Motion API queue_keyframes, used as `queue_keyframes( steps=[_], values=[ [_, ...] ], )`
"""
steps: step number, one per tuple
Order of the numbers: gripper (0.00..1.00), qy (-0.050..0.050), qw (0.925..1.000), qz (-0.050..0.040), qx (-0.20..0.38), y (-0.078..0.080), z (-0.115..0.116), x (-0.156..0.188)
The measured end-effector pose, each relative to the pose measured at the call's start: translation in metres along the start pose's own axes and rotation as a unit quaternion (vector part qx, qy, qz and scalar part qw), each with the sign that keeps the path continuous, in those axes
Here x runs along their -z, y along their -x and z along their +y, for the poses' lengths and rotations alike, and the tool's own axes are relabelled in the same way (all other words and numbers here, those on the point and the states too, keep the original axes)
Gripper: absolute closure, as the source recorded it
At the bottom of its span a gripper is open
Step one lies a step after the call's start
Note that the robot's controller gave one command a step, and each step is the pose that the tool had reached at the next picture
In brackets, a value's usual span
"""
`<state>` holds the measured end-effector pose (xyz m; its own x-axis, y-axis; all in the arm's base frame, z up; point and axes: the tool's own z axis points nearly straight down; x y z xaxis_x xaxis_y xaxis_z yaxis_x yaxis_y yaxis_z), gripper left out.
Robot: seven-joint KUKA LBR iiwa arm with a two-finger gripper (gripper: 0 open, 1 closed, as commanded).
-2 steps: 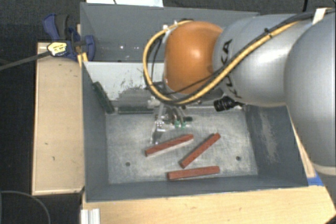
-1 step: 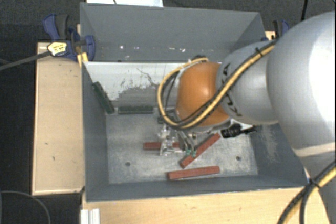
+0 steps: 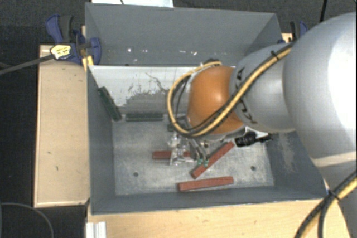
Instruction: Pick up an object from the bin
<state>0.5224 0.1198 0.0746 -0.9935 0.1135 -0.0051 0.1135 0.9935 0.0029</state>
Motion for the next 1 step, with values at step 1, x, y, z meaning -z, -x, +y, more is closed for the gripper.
queue_keyframes(
  steps=[1],
  values=[
    [1.00, -0.001, 0.9999, 0.0024, -0.015, 0.0028, 0.0009, 0.1458]
  ],
)
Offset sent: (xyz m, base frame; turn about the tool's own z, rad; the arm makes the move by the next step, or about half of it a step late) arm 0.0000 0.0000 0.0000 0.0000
